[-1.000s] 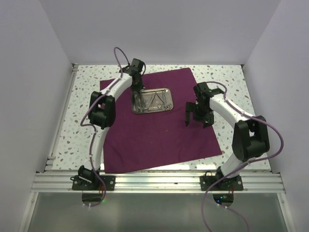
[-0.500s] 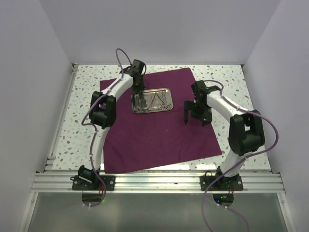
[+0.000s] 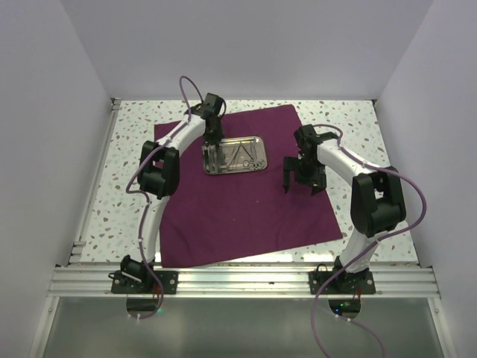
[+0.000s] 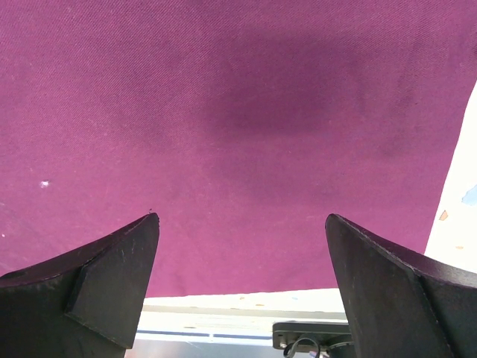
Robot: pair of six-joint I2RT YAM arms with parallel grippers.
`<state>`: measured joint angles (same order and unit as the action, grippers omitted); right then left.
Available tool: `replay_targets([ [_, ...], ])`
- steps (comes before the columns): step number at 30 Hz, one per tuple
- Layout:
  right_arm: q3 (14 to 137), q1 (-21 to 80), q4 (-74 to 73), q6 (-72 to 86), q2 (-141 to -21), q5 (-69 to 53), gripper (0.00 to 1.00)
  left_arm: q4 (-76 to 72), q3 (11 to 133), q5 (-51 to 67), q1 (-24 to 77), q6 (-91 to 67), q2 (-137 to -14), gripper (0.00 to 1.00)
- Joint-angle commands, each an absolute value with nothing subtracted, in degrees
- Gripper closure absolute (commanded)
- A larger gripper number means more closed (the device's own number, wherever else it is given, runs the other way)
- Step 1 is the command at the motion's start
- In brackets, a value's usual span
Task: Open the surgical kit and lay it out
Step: Pick up the medical item from the container, then place the medical item in the surgical kit.
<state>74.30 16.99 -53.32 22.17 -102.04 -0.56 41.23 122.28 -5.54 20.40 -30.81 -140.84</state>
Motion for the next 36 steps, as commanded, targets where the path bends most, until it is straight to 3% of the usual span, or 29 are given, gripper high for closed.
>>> replay_targets([
  [1,76.38,17.23,-53.88,20.83,-102.22,-0.09,0.03,42.36,120.41,-6.5,20.65,-29.45,-144.75,0.96],
  [3,76.46,17.23,-53.7,20.92,-102.22,-0.09,0.03,42.71,121.2,-6.33,20.65,-29.36,-145.11,1.0],
  [20,76.47,17.23,-53.17,21.71,-100.02,-1.41,0.03,43.5,124.81,-3.16,20.57,-28.21,-130.71,1.0],
  [23,75.94,17.14,-53.0,21.97,-98.7,-1.58,0.03,42.02,115.87,-3.51,20.57,-28.21,-123.16,1.0],
  [29,73.57,17.23,-52.12,22.41,-95.8,-2.2,0.03,38.06,84.0,-6.14,21.88,-29.18,-104.96,1.0],
  [36,70.23,17.14,-50.89,22.5,-93.78,-3.07,0.03,35.51,59.52,-8.7,25.57,-34.61,-89.84,1.0],
])
